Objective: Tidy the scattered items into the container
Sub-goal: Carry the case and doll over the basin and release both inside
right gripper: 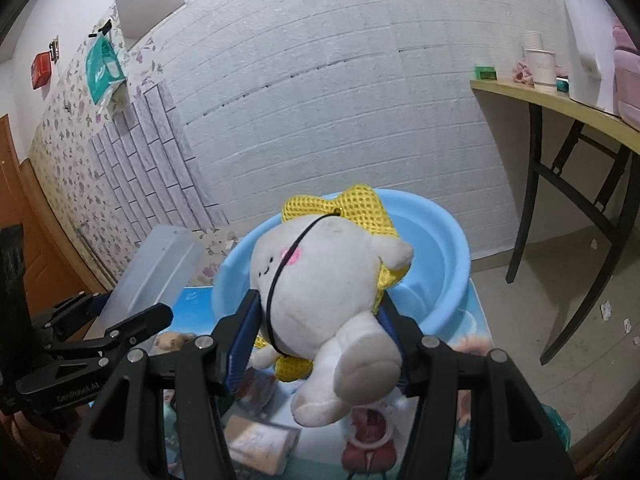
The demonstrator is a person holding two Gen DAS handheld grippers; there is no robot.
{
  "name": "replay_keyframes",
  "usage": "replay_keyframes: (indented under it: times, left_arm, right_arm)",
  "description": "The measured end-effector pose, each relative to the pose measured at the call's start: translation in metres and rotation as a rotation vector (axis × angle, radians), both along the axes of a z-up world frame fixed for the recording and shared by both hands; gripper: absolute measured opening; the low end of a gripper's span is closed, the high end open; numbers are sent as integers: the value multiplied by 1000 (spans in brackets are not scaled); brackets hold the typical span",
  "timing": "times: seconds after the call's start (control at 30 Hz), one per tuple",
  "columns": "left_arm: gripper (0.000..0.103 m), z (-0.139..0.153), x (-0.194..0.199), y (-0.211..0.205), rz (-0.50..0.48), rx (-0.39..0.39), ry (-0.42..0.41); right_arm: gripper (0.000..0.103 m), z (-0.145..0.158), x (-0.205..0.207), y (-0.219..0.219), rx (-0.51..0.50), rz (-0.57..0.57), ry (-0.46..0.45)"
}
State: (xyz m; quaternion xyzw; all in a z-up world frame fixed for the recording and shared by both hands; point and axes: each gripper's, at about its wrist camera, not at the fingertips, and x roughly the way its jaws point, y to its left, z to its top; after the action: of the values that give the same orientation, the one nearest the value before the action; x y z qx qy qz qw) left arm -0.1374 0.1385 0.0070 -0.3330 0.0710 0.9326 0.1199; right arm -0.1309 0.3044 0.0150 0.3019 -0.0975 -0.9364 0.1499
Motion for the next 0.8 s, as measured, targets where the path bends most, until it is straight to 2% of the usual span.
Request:
replay_keyframes:
  times: [0.2, 0.4, 0.8]
  left_arm:
    - [61, -9, -19, 21, -30, -29, -28]
    - [62, -16, -25, 37, -40, -68, -49]
    - [63, -6, -10, 44, -57, -62, -49]
  right_arm:
    - [60, -11, -20, 7, -1, 2, -11]
    - [60, -15, -31, 17, -2, -27, -13]
    - [60, -5, -14, 26, 0, -43, 4]
